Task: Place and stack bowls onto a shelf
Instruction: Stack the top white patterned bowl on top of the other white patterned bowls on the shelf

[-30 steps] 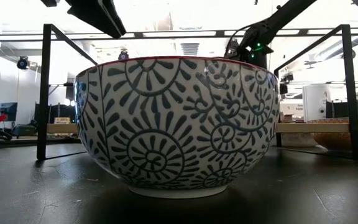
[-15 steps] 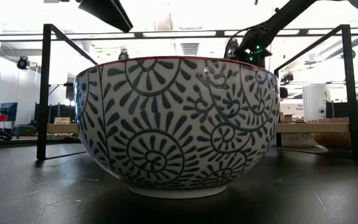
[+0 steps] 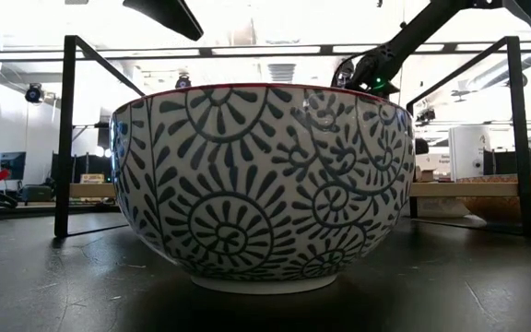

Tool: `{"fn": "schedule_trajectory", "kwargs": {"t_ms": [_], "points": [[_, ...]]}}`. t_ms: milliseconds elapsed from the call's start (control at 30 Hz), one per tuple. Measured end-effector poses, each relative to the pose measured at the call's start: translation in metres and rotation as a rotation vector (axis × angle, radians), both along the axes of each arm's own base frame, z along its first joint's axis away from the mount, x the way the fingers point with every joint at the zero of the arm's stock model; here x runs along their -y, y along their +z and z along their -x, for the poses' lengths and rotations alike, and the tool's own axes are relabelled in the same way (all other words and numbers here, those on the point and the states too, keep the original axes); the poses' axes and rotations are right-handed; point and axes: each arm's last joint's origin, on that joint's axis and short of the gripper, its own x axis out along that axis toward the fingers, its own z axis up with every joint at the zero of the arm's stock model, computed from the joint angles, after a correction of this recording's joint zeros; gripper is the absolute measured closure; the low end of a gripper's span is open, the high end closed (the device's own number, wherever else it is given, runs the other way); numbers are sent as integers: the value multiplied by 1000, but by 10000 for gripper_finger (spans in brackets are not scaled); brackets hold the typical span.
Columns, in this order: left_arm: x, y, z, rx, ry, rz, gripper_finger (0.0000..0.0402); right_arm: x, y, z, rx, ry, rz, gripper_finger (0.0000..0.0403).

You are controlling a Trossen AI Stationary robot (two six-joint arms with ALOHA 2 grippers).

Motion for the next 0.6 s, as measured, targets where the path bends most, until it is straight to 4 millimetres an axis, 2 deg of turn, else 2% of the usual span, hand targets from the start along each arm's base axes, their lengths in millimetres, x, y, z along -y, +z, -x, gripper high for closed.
{"fn": "schedule_trajectory", "kwargs": {"t_ms": [600], "points": [[0,0,0,-1,-2,0,251,-6,-16,7,-38,53,-33,276]]}}
